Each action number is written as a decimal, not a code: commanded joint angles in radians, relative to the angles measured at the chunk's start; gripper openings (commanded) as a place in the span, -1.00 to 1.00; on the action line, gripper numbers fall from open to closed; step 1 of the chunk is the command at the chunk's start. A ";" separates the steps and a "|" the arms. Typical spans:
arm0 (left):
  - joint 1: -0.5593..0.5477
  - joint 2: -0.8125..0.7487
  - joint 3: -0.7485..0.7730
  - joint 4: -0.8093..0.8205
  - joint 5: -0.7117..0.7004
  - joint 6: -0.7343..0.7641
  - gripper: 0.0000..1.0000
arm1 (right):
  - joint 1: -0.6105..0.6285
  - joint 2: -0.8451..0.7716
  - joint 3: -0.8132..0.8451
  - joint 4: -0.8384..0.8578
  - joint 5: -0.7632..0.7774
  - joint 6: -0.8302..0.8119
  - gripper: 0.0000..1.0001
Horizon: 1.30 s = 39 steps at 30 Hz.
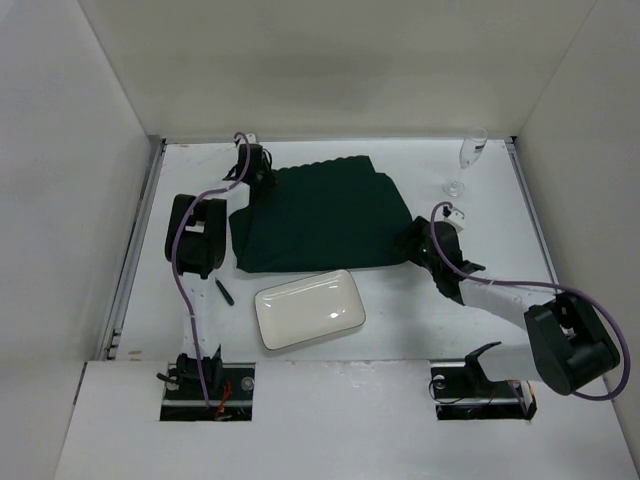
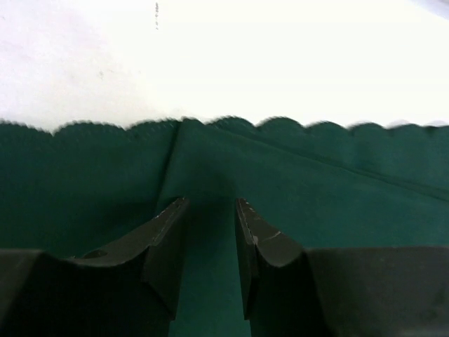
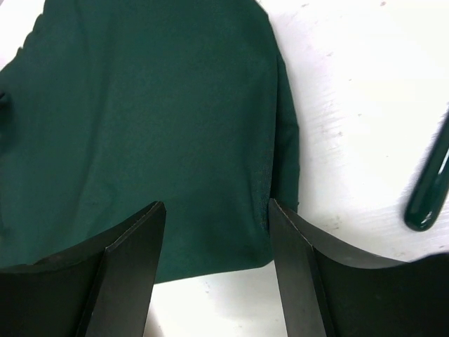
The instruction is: Set the dinner table for one person
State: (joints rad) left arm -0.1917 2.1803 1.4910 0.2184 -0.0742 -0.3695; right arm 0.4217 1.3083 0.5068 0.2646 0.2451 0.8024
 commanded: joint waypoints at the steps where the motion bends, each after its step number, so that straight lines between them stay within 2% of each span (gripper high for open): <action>1: 0.021 -0.018 0.109 -0.034 0.048 0.075 -0.39 | 0.016 -0.023 -0.002 0.062 0.017 -0.020 0.32; 19: 0.016 0.090 0.163 -0.056 -0.012 0.127 -0.37 | 0.022 0.020 0.012 0.084 -0.021 -0.025 0.32; 30: 0.022 0.022 0.002 0.146 -0.072 0.087 -0.31 | 0.032 0.045 0.025 0.087 -0.032 -0.035 0.31; 39: 0.024 0.039 0.005 0.130 -0.035 0.107 -0.36 | 0.042 0.060 0.035 0.087 -0.040 -0.039 0.31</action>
State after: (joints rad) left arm -0.1703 2.2578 1.5108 0.3634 -0.1135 -0.2771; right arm 0.4496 1.3609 0.5079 0.3012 0.2203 0.7803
